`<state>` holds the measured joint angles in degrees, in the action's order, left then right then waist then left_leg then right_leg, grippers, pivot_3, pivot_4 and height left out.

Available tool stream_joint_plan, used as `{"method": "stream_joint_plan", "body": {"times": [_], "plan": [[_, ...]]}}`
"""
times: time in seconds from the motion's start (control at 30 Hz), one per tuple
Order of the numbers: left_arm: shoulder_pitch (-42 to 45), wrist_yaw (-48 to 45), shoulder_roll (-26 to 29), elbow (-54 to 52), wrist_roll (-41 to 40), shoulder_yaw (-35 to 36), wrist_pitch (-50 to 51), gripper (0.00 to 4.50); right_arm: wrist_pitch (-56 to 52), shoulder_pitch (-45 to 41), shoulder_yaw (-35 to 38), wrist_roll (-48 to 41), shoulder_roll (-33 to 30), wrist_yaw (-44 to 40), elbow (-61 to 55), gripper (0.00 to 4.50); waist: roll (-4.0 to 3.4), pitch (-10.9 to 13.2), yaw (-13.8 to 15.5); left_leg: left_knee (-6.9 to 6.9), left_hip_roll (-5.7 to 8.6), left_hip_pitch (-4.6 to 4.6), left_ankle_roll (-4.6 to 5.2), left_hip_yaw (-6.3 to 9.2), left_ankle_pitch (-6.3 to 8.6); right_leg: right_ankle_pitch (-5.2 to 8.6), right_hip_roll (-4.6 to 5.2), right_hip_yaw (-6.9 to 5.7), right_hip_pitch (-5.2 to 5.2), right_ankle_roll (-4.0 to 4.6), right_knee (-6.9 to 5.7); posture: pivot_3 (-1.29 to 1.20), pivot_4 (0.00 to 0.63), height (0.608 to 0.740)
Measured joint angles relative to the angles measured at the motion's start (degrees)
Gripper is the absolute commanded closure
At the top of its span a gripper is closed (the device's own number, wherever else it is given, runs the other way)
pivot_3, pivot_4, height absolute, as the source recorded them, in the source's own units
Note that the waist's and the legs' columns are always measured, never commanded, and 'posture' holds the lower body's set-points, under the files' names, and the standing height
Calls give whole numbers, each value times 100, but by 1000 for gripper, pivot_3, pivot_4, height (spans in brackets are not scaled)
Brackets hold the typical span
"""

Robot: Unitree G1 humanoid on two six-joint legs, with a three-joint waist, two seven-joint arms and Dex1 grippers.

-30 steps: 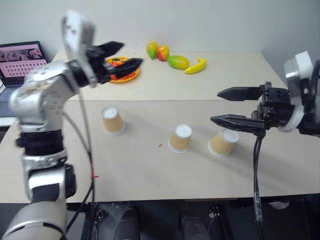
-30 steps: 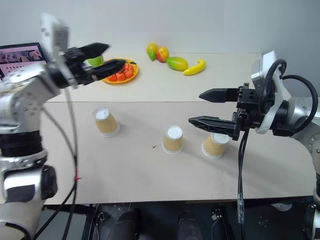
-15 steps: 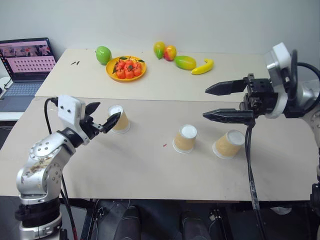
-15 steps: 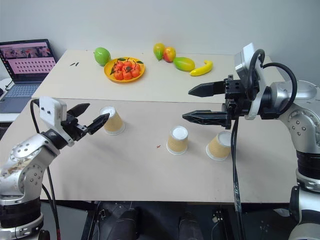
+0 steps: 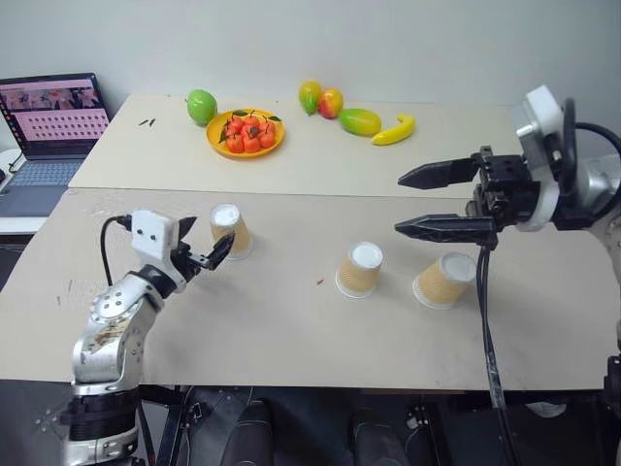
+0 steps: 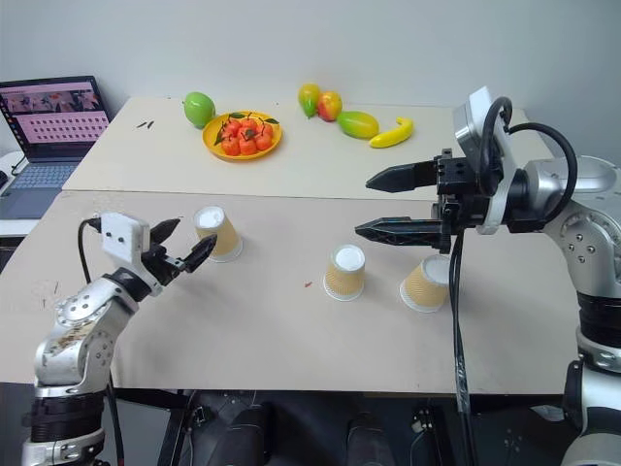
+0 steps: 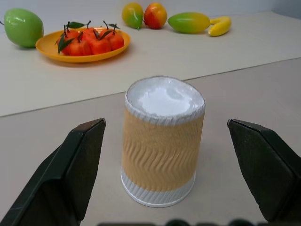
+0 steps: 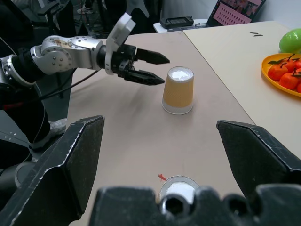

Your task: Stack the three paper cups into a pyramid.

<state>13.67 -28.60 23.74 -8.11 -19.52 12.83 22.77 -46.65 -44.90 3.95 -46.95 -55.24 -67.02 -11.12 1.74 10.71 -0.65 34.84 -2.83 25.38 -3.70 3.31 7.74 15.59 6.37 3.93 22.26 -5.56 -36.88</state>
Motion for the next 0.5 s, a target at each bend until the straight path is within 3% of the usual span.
{"method": "stream_joint_plan", "body": {"times": [0.47, 0.5], "plan": [[991, 45, -202, 1454, 383, -401, -827, 66, -337, 106, 405, -160, -169, 340, -387, 0, 0, 0, -21, -2, 0, 1, 0, 1, 0, 0, -1, 0, 1, -1, 0, 0, 150, 732], [1007, 45, -202, 1520, 395, -405, -875, 317, -358, 122, 409, -164, -169, 350, -418, 0, 1, 0, -21, -1, 0, 1, 0, 0, 0, 0, -1, 0, 1, -1, 0, 0, 150, 732]]}}
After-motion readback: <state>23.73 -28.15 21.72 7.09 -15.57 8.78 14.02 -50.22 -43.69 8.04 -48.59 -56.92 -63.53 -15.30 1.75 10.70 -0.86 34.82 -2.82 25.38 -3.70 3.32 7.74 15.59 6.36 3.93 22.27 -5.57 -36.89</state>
